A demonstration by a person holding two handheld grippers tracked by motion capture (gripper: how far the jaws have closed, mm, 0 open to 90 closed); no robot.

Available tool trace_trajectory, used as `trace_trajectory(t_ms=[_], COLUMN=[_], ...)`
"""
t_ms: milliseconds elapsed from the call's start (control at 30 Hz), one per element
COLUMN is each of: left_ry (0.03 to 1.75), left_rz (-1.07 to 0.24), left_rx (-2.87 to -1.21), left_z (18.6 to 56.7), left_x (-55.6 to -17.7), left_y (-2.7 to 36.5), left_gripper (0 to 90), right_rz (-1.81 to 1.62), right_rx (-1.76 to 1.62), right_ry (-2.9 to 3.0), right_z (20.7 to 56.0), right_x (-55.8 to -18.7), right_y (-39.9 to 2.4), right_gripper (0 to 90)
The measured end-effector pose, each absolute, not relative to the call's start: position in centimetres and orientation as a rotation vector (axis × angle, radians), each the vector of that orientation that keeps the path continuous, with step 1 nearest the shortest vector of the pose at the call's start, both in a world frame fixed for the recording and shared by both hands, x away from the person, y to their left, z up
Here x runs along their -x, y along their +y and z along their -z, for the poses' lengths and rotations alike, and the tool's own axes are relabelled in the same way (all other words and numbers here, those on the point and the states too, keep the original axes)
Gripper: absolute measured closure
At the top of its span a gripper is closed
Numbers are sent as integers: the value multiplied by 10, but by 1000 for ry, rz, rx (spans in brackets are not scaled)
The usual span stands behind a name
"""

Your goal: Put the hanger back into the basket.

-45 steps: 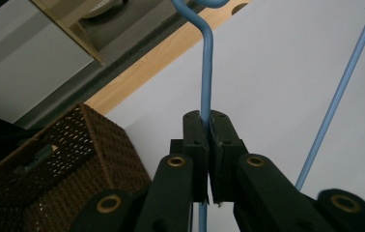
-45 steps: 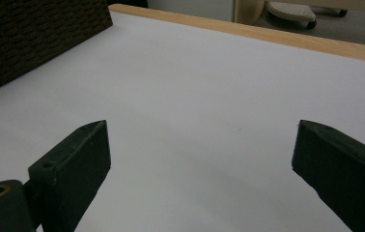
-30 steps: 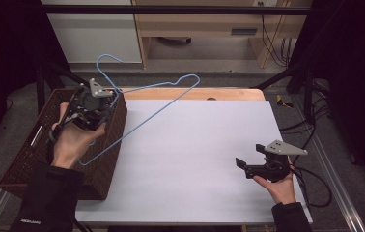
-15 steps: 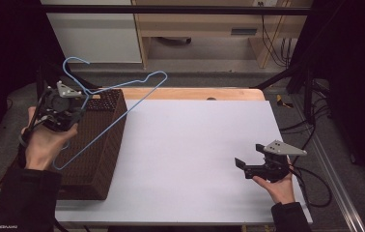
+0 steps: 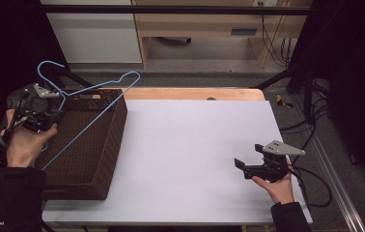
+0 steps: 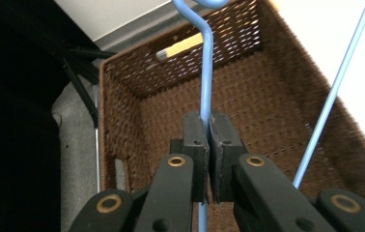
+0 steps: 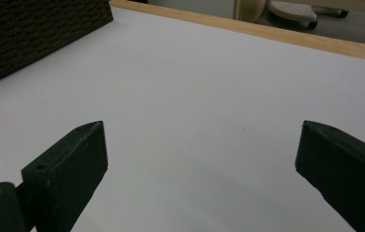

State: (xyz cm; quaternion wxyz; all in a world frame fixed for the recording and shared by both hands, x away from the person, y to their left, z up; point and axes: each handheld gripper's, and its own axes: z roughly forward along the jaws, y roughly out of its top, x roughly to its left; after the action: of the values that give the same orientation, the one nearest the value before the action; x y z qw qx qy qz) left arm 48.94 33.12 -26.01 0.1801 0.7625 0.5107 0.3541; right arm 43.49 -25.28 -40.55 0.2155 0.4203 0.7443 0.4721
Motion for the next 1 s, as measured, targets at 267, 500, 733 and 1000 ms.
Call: trace_trajectory(t_ms=[267, 500, 733, 1000], left_ry=[1512, 1582, 1638, 1678], left_rz=[-1011, -1012, -1019, -1003], left_rx=[-2155, -2144, -2147, -2188], left_z=[279, 298, 314, 340], left_x=[-492, -492, -494, -498], left_y=[355, 376, 388, 389], left_gripper=[870, 870, 870, 869], right_rz=[-1301, -1297, -1295, -1295], right_rx=[-1164, -1165, -1166, -1161], right_ry=[2070, 2071, 2076, 2075], right_z=[406, 407, 407, 407], right_x=[-435, -436, -436, -436], right_y=[-253, -253, -252, -252], right_gripper=[50, 50, 50, 50])
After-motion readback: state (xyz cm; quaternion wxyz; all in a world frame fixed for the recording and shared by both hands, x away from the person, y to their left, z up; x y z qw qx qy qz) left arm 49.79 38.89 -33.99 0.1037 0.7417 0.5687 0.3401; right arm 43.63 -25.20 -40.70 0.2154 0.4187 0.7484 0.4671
